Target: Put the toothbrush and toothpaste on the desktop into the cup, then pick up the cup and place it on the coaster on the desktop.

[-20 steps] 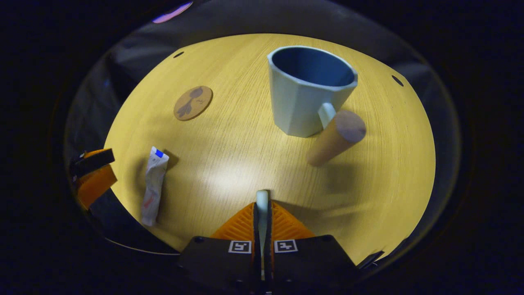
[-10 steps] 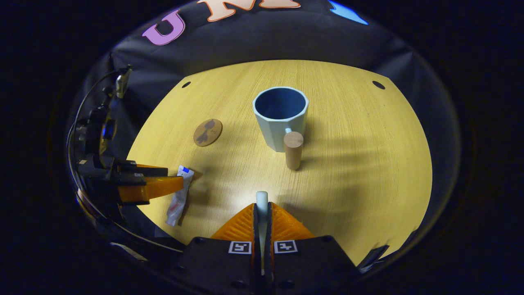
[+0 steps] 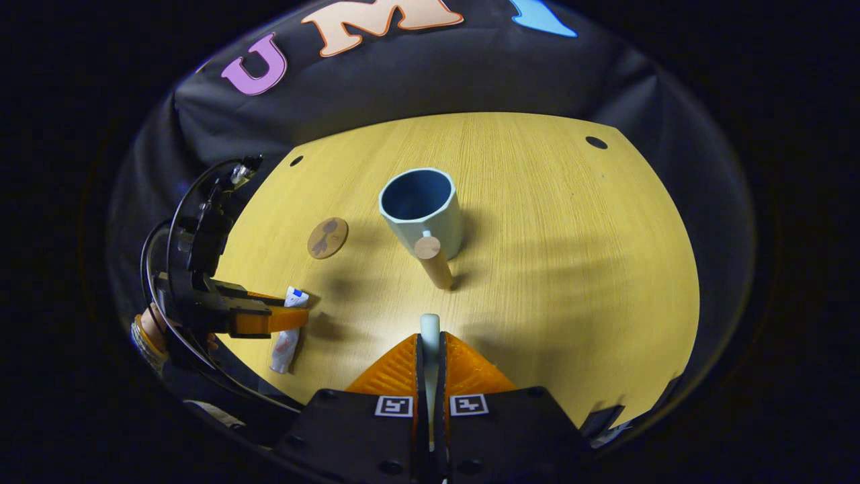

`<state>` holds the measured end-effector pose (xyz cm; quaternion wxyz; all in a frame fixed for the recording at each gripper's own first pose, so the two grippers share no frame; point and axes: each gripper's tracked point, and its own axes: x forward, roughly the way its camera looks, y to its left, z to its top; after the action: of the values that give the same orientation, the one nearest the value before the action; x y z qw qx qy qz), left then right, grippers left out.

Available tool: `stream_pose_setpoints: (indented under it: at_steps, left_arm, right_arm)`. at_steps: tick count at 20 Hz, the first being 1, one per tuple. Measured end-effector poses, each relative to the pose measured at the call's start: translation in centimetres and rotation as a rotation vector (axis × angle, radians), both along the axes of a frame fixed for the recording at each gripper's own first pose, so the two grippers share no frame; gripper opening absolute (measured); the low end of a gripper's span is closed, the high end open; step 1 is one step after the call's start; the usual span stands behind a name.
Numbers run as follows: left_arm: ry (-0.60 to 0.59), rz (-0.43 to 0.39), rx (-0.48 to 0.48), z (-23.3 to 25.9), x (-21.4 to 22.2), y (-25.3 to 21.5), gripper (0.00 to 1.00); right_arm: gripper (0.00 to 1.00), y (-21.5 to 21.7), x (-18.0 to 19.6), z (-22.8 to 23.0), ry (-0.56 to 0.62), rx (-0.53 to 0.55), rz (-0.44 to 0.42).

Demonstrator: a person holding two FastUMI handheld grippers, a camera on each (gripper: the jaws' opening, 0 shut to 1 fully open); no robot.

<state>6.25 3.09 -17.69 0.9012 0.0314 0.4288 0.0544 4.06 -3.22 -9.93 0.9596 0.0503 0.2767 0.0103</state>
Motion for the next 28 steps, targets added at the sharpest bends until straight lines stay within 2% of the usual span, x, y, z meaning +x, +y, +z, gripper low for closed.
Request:
stream_pose_setpoints:
  at_steps: [4, 6, 13, 19, 22, 25, 28]
  left_arm:
    - [0.028, 0.037, 0.020, -0.7, 0.0, 0.5, 0.46]
    - [0.032, 0.050, 0.041, -0.7, 0.1, 0.9, 0.45]
    - [0.024, 0.083, 0.078, -0.6, 0.2, 1.2, 0.19]
    - [-0.040, 0.113, 0.077, 0.1, 0.3, 0.8, 0.17]
    - [-0.114, 0.148, 0.029, 0.3, 0.8, 0.9, 0.08]
    - [-0.205, 0.206, -0.129, 0.7, 1.1, 0.6, 0.02]
    - [-0.336, 0.244, -0.204, 2.6, 1.2, 0.6, 0.03]
  right_arm:
    - [0.06, 0.2, 0.0, 0.7, -0.021, 0.036, 0.015]
    - [0.06, 0.3, 0.1, 1.0, -0.030, 0.044, 0.030]
    - [0.06, 0.6, 0.4, 2.8, -0.057, 0.045, 0.087]
    - [0.06, 0.5, 1.0, 6.9, -0.139, 0.081, 0.113]
    - [0.06, 0.8, 1.7, 10.5, -0.228, 0.135, 0.124]
    - [0.05, 0.8, 2.2, 13.2, -0.291, 0.159, 0.139]
    - [0.06, 0.7, 3.3, 16.0, -0.375, 0.174, 0.147]
